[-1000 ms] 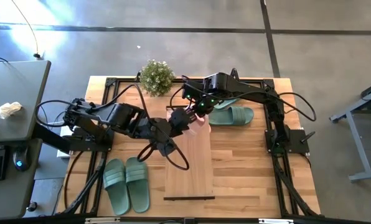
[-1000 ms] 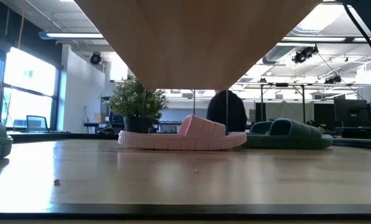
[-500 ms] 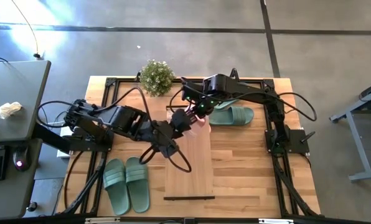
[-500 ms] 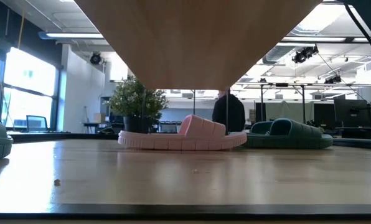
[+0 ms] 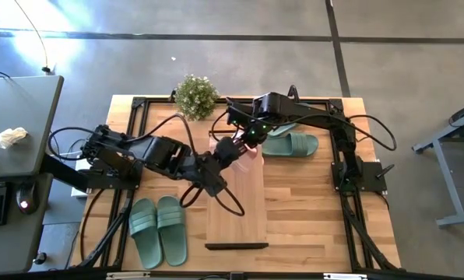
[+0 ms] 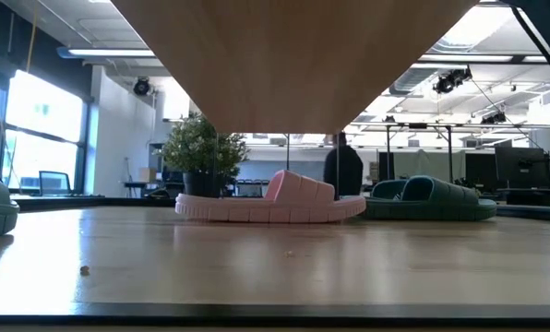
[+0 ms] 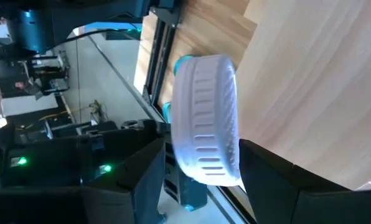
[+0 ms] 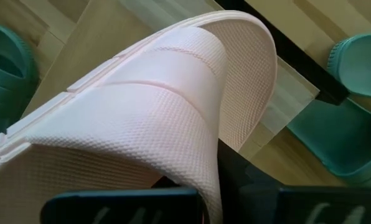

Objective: Pick and place slides into the shelf
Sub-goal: Put the pink slide under the shelf aligned with the other pink slide

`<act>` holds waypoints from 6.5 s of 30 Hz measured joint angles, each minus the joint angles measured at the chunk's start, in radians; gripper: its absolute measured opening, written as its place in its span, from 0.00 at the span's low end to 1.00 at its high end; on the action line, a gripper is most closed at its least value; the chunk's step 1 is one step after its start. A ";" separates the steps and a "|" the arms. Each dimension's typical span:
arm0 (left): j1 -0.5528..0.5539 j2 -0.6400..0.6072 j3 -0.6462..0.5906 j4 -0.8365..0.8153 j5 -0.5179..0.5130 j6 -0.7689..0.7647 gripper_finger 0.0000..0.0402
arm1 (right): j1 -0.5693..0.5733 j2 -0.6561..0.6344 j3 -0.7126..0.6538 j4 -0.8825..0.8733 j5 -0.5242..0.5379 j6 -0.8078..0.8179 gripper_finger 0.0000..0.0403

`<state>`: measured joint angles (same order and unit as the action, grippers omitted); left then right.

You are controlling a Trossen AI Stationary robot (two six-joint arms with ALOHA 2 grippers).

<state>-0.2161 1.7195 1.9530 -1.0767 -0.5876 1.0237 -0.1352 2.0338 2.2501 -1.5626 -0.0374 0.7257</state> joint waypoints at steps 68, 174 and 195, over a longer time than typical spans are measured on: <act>-0.038 0.001 0.001 -0.028 0.001 -0.072 0.13 | -0.009 0.003 -0.002 0.167 -0.149 -0.222 0.05; 0.479 -0.251 -0.175 0.636 1.351 -0.214 0.10 | 1.054 -0.721 -0.845 0.433 1.346 -0.088 0.56; 0.491 -0.253 -0.184 0.686 1.339 -0.245 0.10 | 0.934 -0.657 -0.845 0.580 1.369 -0.307 0.51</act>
<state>0.2749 1.4662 1.7691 -0.3912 0.7513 0.7784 0.7986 1.3773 1.4052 -0.9822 1.3318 0.4190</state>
